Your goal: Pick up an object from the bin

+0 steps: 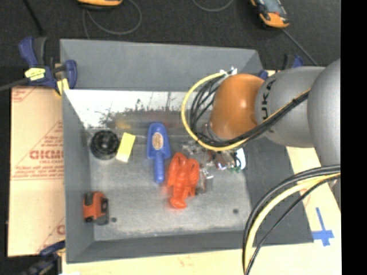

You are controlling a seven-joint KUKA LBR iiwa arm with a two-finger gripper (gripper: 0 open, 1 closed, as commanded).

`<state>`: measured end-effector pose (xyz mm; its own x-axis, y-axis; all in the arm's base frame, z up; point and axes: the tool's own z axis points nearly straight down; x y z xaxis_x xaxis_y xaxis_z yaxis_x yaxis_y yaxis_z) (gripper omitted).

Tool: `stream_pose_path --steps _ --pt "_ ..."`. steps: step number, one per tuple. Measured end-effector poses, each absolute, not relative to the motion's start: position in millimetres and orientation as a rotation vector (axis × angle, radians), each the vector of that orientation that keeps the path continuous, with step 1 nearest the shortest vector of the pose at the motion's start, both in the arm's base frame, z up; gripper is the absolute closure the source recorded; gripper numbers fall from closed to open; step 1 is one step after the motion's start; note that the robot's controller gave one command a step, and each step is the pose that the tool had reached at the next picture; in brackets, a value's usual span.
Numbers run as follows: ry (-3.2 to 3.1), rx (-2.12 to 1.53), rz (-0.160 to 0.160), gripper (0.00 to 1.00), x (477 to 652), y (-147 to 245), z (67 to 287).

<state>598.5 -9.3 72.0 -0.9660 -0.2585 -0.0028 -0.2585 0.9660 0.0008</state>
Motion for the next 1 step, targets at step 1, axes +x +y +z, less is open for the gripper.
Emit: stream_pose_path --steps 1 --pt "3.018 -0.847 -0.002 1.0 602.6 19.0 71.5"
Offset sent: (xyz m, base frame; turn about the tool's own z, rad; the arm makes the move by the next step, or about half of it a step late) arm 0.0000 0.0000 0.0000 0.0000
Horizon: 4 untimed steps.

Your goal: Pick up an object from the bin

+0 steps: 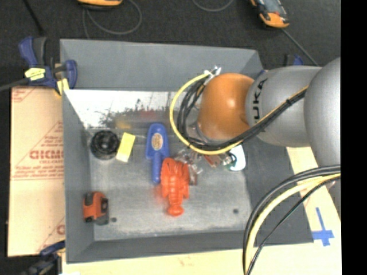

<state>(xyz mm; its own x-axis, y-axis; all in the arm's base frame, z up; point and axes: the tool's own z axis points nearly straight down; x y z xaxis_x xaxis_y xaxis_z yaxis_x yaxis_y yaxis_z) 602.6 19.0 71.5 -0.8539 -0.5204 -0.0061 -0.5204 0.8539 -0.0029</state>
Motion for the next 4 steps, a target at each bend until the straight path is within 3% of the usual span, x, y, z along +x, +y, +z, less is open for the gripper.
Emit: stream_pose_path --steps 4 --pt "3.019 -0.847 -0.001 1.0 602.6 19.1 71.5"
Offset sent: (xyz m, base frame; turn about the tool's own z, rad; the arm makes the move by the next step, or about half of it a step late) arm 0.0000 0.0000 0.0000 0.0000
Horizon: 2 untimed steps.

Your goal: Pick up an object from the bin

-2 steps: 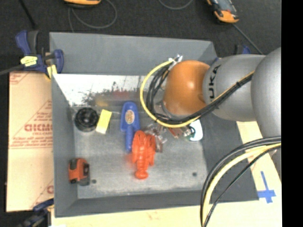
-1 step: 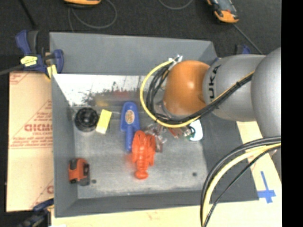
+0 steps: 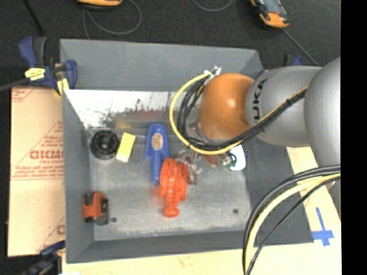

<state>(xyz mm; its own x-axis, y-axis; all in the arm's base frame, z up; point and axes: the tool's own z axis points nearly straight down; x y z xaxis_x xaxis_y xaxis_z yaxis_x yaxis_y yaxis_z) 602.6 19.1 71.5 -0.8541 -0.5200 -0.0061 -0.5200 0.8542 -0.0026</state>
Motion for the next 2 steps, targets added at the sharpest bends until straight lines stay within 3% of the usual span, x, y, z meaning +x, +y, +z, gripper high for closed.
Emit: stream_pose_path --steps 2 --pt "3.019 -0.846 -0.001 1.0 602.6 19.1 71.5"
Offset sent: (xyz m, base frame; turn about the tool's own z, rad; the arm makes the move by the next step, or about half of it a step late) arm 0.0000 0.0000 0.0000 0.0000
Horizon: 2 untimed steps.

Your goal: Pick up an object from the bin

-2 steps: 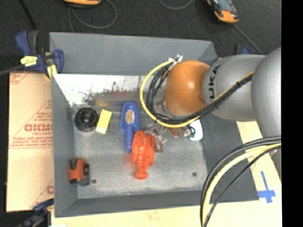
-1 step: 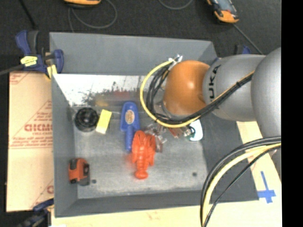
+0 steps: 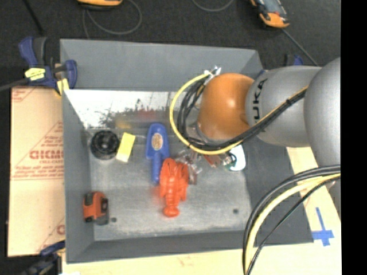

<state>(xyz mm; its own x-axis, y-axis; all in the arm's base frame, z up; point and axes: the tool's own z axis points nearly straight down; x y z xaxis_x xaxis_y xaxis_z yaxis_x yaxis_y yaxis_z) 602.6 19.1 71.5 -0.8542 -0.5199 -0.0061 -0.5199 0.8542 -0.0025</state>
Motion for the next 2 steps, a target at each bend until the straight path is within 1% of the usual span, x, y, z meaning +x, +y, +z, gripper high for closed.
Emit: stream_pose_path --steps 2 --pt "3.019 -0.846 -0.001 1.0 602.6 19.1 71.5"
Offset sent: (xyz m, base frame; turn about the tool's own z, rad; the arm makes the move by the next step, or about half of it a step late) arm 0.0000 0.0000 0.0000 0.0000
